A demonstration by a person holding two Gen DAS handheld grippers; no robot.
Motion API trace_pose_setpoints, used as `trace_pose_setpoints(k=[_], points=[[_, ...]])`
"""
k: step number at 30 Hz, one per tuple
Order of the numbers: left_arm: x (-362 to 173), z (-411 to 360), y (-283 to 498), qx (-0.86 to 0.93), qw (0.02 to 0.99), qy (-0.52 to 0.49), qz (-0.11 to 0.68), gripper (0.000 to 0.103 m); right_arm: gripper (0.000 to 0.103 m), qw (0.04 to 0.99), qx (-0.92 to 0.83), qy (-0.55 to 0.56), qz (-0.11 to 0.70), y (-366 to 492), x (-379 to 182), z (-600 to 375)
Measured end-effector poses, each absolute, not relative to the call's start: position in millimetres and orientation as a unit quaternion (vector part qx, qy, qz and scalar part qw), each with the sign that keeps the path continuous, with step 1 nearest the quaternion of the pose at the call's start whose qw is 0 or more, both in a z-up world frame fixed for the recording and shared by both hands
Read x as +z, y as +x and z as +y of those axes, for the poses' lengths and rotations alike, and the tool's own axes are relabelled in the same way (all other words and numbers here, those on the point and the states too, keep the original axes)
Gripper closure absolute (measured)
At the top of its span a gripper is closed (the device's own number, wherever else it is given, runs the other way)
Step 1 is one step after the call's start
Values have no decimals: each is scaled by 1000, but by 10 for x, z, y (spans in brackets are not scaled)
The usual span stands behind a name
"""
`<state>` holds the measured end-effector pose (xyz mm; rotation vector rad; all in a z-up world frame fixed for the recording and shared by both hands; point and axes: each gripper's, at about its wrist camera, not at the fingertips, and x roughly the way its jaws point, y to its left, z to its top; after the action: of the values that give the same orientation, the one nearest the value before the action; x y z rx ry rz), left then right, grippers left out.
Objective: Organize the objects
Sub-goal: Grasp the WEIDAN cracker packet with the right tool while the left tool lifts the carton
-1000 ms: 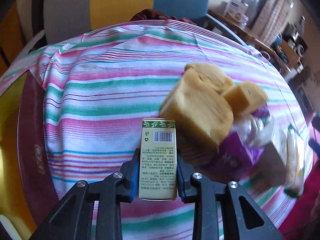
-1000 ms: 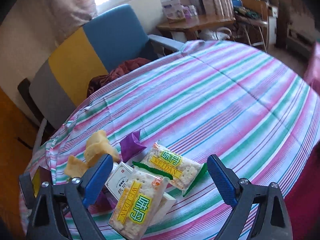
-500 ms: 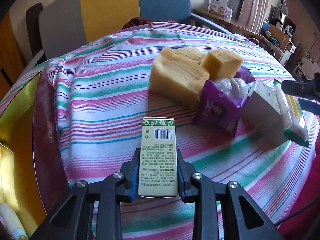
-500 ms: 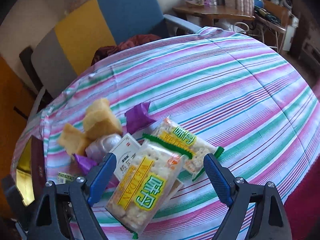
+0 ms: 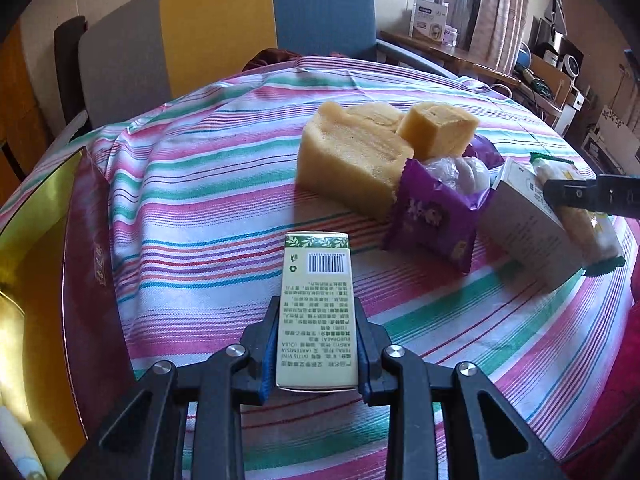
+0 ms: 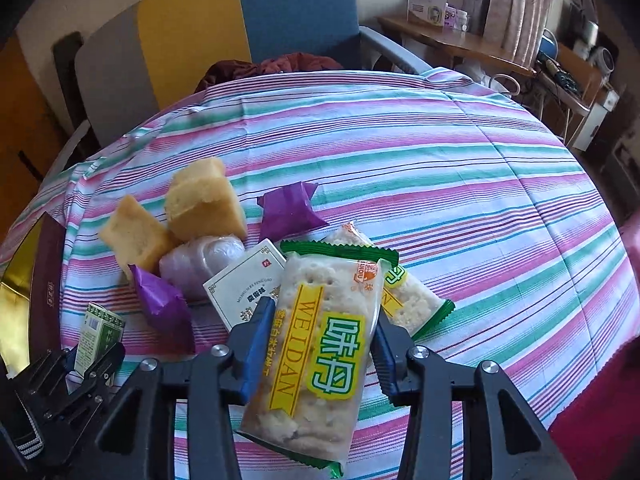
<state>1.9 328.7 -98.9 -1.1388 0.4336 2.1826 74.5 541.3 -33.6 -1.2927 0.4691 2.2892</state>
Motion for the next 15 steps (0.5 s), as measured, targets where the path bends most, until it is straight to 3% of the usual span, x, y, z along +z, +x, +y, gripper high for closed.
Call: trace_pose_setpoints(k=[8,15], points=[[-907,3228,-11,817,330,-450,143,74,57,226,838,-470,160,719,-347,5388],[-339,2836,26,828,355,-422,102,73,57,226,845,-467,129,686,-346,5319]])
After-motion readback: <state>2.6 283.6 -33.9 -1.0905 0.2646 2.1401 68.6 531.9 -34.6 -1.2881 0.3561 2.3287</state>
